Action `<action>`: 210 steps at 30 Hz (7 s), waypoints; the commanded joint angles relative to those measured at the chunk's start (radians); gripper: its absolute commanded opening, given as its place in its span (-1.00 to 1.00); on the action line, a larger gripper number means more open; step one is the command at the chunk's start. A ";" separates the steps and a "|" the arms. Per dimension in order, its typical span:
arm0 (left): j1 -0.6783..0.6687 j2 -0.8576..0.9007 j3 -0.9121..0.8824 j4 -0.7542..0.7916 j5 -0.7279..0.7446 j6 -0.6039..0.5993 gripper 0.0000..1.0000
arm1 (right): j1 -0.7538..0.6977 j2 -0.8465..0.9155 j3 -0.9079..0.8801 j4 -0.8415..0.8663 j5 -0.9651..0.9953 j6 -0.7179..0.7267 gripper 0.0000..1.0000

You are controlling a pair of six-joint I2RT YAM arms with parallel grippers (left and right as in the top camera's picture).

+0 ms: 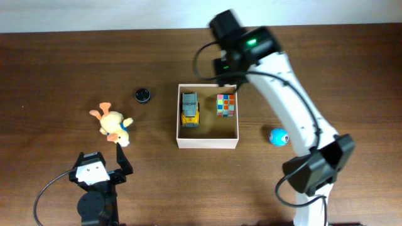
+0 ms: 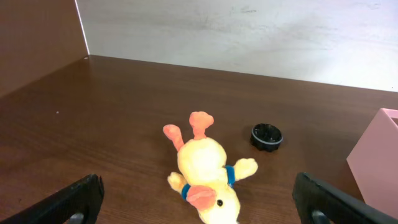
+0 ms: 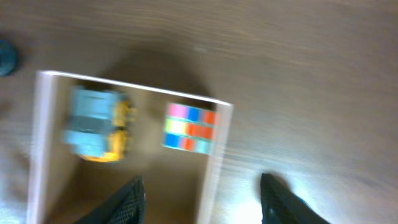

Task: Pack container
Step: 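Raise the right gripper and move it right over the blue ball, then lower the right gripper and close it on the blue ball, then lift the ball and carry it left into the box, then release the ball between truck and cube and raise the right gripper, then move the left gripper forward over the black toy wheel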

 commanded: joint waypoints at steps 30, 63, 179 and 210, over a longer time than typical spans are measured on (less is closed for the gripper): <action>-0.004 -0.002 -0.007 0.005 0.010 0.016 0.99 | -0.251 -0.006 -0.589 0.006 -0.048 0.056 0.10; -0.004 -0.002 -0.007 0.005 0.010 0.016 0.99 | -0.329 -0.061 -0.860 0.230 -0.102 0.001 0.05; -0.004 -0.002 -0.007 0.005 0.010 0.016 0.98 | 0.084 0.133 -0.129 0.253 -0.187 -0.125 0.31; -0.004 -0.002 -0.007 0.005 0.010 0.016 0.98 | -0.525 0.151 0.014 0.092 0.068 -0.045 0.98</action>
